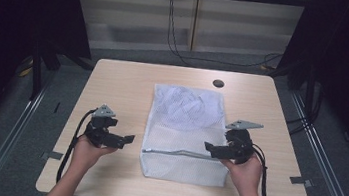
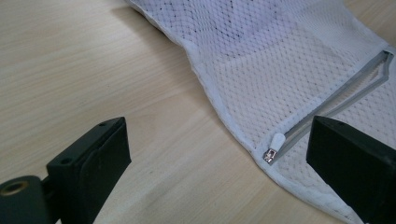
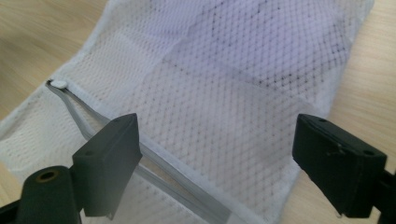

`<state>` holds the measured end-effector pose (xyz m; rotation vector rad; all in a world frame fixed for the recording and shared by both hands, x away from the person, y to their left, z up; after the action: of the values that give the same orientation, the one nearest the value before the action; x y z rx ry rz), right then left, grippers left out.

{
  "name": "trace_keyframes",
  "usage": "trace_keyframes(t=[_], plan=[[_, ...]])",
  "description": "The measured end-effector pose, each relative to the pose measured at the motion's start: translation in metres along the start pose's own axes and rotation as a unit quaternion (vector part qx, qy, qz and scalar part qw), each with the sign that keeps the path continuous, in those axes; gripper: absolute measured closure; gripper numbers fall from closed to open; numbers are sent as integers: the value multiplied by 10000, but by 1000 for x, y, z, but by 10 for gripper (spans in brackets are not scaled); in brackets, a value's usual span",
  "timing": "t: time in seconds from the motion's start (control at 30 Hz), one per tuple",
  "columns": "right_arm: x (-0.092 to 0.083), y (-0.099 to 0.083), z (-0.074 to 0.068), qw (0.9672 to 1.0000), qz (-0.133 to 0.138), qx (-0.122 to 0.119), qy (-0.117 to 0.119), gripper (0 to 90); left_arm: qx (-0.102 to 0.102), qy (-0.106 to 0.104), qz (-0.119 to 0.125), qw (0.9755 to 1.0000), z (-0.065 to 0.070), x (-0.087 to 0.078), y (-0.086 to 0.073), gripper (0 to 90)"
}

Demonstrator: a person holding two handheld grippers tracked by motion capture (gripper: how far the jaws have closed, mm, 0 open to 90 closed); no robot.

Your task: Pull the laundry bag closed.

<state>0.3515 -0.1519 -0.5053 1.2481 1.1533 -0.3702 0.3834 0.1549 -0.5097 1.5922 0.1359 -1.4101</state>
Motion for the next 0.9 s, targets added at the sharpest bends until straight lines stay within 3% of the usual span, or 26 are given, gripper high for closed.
trace_keyframes(t=[0.9], plan=[[22, 24, -47, 9988, -155, -237, 400, 171, 27, 14, -32, 10000, -1, -3, -3, 71]])
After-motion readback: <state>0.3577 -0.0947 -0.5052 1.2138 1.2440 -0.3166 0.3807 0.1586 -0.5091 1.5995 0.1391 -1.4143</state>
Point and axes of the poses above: each handheld gripper's, and its own axes: x roughly forward along the jaws, y roughly out of its top, z roughly to its right, the point moved 10 cm from there along x, roughly forward along the jaws, and after that the axes turned 14 degrees about -z, right-handed, at the moved point
